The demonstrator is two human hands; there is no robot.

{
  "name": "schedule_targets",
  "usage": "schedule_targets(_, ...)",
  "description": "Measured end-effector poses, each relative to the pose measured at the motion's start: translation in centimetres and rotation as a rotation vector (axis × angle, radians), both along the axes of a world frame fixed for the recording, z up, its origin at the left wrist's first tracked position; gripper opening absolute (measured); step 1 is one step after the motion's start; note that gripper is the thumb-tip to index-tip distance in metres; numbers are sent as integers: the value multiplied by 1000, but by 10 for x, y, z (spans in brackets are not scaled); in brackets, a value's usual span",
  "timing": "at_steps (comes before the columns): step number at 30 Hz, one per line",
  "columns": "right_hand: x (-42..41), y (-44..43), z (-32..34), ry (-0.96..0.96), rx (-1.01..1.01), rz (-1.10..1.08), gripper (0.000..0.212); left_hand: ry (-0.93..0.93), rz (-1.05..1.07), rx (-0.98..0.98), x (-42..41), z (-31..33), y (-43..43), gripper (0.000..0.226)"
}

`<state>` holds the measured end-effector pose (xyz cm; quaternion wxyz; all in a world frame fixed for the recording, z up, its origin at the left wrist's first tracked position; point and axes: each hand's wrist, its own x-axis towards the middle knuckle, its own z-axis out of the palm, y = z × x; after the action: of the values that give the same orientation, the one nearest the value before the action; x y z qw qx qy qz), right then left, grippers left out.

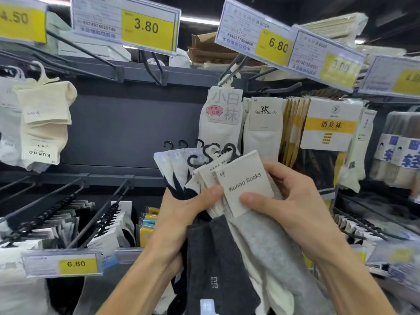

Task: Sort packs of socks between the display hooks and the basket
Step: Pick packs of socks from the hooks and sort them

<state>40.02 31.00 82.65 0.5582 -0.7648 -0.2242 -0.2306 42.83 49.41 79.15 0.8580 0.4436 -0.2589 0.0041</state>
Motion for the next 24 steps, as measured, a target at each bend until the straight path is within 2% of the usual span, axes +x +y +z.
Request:
schedule_targets(7, -1, -2, -1, 21, 122, 71, 31, -4, -21, 14, 6, -4, 2, 56)
schedule_targets(10, 1, -1, -4, 32, 263, 129, 32, 24, -15, 16, 8, -6, 4, 50)
schedule_targets(13, 0, 2, -5, -50, 307, 38, 28, 26, 53, 47, 11, -7, 3, 48)
schedule_targets(16, -5, 6, -2, -143, 194, -92, 28, 68, 168, 23, 14, -9, 2, 53)
schedule_targets(18, -13, 8, 0, -258, 119, -237, 29, 82, 197, 5, 14, -11, 2, 46)
schedule_targets(21, -23, 18, 0, -618, -180, -640, 36, 64, 261, 2, 11, -10, -2, 32)
schedule_targets(22, -24, 24, -2, -692, -293, -709, 40, 43, 289, 7, 9, -9, -4, 31)
schedule_targets(24, -21, 36, -8, -698, -479, -730, 43, -15, 305, 15, 4, -6, -8, 35)
